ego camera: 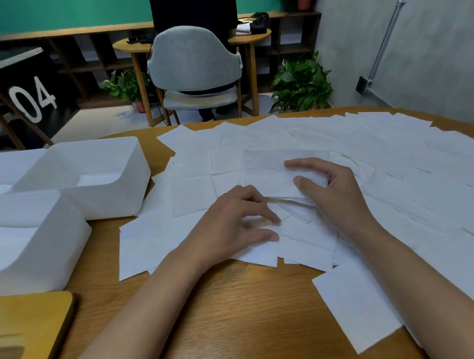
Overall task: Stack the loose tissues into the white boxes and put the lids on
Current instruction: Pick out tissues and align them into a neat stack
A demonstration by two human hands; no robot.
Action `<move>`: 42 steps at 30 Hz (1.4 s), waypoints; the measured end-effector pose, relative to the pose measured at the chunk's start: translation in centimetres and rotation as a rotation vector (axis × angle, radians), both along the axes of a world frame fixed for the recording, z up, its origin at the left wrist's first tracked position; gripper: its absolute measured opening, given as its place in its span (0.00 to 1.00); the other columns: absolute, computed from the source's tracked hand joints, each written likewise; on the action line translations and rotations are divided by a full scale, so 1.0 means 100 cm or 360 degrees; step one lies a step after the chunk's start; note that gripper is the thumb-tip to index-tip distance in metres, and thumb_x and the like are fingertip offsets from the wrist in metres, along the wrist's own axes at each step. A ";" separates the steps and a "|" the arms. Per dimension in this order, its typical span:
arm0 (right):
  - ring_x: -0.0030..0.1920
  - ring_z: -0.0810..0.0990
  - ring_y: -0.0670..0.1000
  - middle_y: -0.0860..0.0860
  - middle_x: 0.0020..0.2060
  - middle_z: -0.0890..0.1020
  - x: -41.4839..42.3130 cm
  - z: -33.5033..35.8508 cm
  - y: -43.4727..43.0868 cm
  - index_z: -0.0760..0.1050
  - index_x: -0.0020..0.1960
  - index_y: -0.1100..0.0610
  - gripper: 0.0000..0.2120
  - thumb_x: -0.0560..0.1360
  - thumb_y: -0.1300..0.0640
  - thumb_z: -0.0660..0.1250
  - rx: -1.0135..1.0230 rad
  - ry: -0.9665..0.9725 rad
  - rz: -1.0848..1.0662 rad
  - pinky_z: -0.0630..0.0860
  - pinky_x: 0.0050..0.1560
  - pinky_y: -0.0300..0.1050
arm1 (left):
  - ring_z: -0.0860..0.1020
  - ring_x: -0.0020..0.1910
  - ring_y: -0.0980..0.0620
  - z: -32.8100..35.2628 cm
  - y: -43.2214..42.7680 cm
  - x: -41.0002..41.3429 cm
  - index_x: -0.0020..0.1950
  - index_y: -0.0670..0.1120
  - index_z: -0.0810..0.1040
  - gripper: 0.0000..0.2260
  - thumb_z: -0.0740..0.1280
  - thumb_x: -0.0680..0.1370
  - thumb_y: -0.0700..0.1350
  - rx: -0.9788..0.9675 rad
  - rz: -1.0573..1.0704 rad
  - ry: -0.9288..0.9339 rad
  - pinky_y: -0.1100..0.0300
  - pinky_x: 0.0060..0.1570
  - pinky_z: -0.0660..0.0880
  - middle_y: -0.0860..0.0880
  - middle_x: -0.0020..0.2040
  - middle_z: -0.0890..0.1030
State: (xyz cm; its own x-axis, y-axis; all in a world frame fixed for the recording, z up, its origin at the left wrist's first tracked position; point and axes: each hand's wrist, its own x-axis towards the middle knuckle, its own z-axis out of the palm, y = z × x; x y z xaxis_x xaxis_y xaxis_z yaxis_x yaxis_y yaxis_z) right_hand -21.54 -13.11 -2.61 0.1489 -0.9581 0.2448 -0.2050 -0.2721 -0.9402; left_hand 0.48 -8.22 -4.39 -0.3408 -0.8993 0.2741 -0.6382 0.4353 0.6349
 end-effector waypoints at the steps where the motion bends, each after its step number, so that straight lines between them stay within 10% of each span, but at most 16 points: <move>1: 0.63 0.79 0.38 0.36 0.57 0.85 0.000 0.000 -0.001 0.86 0.57 0.45 0.17 0.80 0.65 0.69 -0.0005 0.0000 0.0004 0.74 0.70 0.46 | 0.76 0.56 0.54 -0.001 0.001 -0.002 0.56 0.58 0.88 0.11 0.79 0.74 0.54 -0.0017 -0.0008 0.0000 0.58 0.53 0.74 0.59 0.51 0.77; 13: 0.64 0.79 0.39 0.37 0.59 0.85 0.000 0.000 -0.002 0.85 0.60 0.46 0.18 0.81 0.66 0.66 -0.0024 0.0052 0.0072 0.74 0.72 0.48 | 0.74 0.55 0.58 -0.006 0.008 -0.017 0.52 0.51 0.85 0.02 0.73 0.79 0.47 -0.0326 -0.0037 -0.0192 0.59 0.53 0.74 0.58 0.54 0.76; 18: 0.44 0.81 0.37 0.34 0.51 0.86 -0.001 0.005 0.001 0.85 0.58 0.48 0.17 0.82 0.66 0.64 0.0006 0.0038 0.0129 0.73 0.47 0.32 | 0.81 0.53 0.52 0.015 0.013 -0.015 0.45 0.48 0.82 0.06 0.74 0.76 0.38 -0.0183 0.0139 0.0320 0.62 0.52 0.74 0.55 0.48 0.83; 20: 0.51 0.82 0.37 0.39 0.54 0.86 0.001 0.007 0.002 0.86 0.57 0.49 0.12 0.84 0.56 0.64 0.0030 -0.0006 0.0195 0.71 0.52 0.34 | 0.82 0.48 0.53 0.022 0.012 -0.011 0.45 0.47 0.83 0.06 0.72 0.77 0.36 -0.0060 0.0248 0.0560 0.62 0.52 0.76 0.54 0.44 0.85; 24: 0.52 0.86 0.56 0.56 0.48 0.87 -0.001 0.004 0.003 0.86 0.52 0.57 0.35 0.72 0.25 0.67 0.0242 -0.0222 0.0388 0.78 0.52 0.51 | 0.84 0.50 0.57 0.027 0.005 -0.001 0.49 0.47 0.86 0.05 0.73 0.80 0.38 -0.0006 0.0439 0.0864 0.65 0.53 0.78 0.55 0.46 0.87; 29: 0.50 0.87 0.47 0.46 0.46 0.88 0.003 0.003 0.006 0.87 0.50 0.50 0.03 0.78 0.55 0.75 0.0065 0.0001 0.0238 0.79 0.51 0.40 | 0.83 0.56 0.56 0.027 0.001 0.007 0.58 0.54 0.86 0.09 0.77 0.78 0.48 0.0059 0.0493 0.0838 0.60 0.53 0.81 0.58 0.55 0.85; 42: 0.63 0.82 0.51 0.44 0.74 0.73 0.007 0.006 0.010 0.64 0.76 0.36 0.32 0.81 0.58 0.72 -0.0051 -0.0016 0.0408 0.83 0.58 0.50 | 0.83 0.48 0.57 0.024 0.004 0.000 0.63 0.55 0.82 0.16 0.78 0.76 0.48 0.0073 0.0625 0.0976 0.64 0.43 0.80 0.55 0.50 0.84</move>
State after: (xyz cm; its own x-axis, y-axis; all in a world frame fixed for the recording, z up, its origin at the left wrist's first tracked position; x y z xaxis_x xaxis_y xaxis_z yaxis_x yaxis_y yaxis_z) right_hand -20.83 -12.08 -2.02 0.3831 -0.8812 0.2771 -0.1161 -0.3436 -0.9319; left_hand 0.47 -7.85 -1.96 0.2122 -0.9388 0.2712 -0.2654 0.2117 0.9406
